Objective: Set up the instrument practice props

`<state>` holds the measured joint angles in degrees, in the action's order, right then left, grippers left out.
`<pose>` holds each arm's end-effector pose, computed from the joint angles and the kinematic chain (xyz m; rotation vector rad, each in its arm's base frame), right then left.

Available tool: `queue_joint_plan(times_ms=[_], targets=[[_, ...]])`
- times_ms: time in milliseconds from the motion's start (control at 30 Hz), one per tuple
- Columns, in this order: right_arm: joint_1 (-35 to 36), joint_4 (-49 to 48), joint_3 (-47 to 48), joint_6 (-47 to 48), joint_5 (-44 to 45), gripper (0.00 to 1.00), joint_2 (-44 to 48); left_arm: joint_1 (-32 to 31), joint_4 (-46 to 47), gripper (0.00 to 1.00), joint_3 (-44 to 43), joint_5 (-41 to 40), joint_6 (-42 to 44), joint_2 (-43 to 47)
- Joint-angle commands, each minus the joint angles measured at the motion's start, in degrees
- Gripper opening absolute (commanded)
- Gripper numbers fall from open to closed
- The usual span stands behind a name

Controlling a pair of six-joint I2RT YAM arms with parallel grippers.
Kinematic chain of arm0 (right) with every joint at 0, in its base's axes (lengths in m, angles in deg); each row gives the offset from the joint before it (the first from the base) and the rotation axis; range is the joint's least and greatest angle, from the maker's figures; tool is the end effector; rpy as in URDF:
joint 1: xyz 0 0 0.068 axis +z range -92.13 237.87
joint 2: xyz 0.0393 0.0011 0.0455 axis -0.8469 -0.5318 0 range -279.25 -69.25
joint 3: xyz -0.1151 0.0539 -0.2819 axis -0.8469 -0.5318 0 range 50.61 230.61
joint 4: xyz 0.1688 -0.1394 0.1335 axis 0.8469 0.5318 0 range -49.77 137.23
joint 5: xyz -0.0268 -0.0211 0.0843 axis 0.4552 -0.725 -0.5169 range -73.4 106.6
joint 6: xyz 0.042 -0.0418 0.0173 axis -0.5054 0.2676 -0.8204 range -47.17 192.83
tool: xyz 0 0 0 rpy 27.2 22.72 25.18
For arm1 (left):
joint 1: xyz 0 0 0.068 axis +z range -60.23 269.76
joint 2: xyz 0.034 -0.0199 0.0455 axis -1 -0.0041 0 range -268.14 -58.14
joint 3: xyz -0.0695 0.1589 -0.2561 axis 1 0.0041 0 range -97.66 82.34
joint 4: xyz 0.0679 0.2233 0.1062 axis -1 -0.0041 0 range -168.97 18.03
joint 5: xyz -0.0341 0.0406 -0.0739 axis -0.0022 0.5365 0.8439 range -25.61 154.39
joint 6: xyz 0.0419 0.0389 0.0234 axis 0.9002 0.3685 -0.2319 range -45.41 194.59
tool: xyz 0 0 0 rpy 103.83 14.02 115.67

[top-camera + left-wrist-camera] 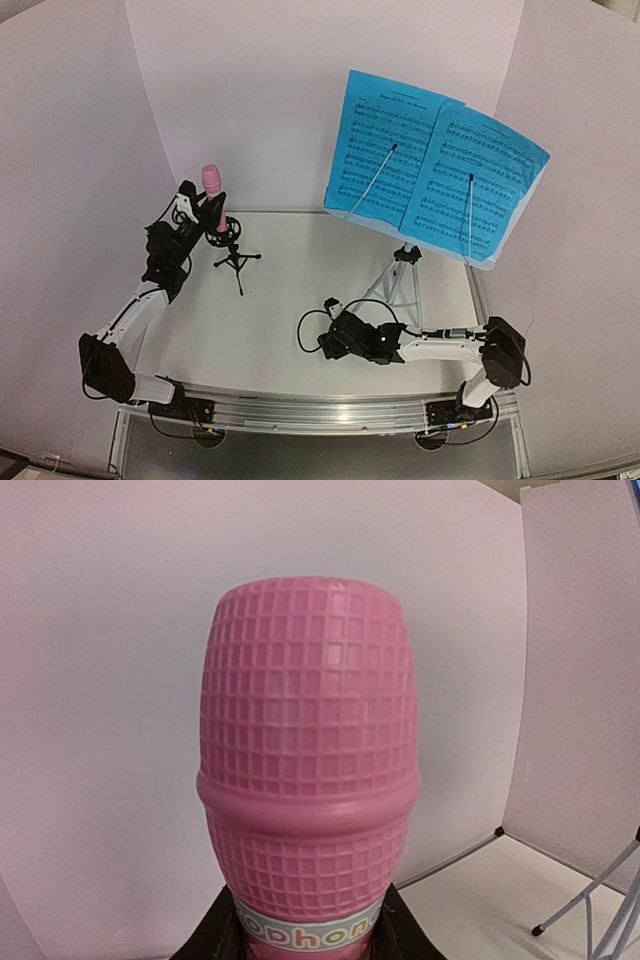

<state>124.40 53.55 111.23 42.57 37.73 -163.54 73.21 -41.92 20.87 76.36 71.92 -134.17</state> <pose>0.1570 0.3193 0.2454 -0.5672 2.2871 0.4016 0.2940 -0.0975 0.4359 0.3365 1.2746 -0.4219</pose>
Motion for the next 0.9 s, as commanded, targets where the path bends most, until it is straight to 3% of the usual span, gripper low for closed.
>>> queue_joint_plan(times_ms=[0, 133, 267, 333, 400, 467, 733, 867], targets=[[-0.08, -0.58, 0.28, 0.99, 0.86, 0.79, 2.58, 0.08, 7.16, 0.0, 2.77, -2.52, -0.51, 1.01], [-0.07, -0.58, -0.16, 0.33, 0.83, 0.79, 2.97, 0.11, 9.08, 0.01, 5.89, -2.99, -0.22, 1.29], [-0.07, -0.58, -0.25, -0.09, 0.7, 0.79, 2.99, 0.12, 8.92, 0.14, 7.63, -2.51, 0.17, 1.44], [-0.04, -0.58, -0.01, 0.13, 0.55, 0.79, 2.87, 0.12, 8.74, 0.28, 8.09, -2.89, 0.28, 1.43], [-0.08, -0.58, 0.25, 0.39, 0.19, 0.79, 2.81, 0.12, 8.23, 0.55, 7.99, -3.14, 0.45, 1.45], [-0.08, -0.58, 0.4, 0.53, -0.13, 0.79, 2.79, 0.1, 7.03, 0.7, 7.54, -3.04, 0.16, 1.92], [-1.45, -0.54, -0.98, -2.26, -1.3, 0.81, 4.21, 0.1, 0.29, 0.96, 8.28, -2.08, 0.53, 7.52], [-3.6, -0.5, -4.65, -5.48, -2.03, 0.8, 6.62, 0.12, -5.48, 0.99, 9.9, -4.96, 0.49, 14.18]])
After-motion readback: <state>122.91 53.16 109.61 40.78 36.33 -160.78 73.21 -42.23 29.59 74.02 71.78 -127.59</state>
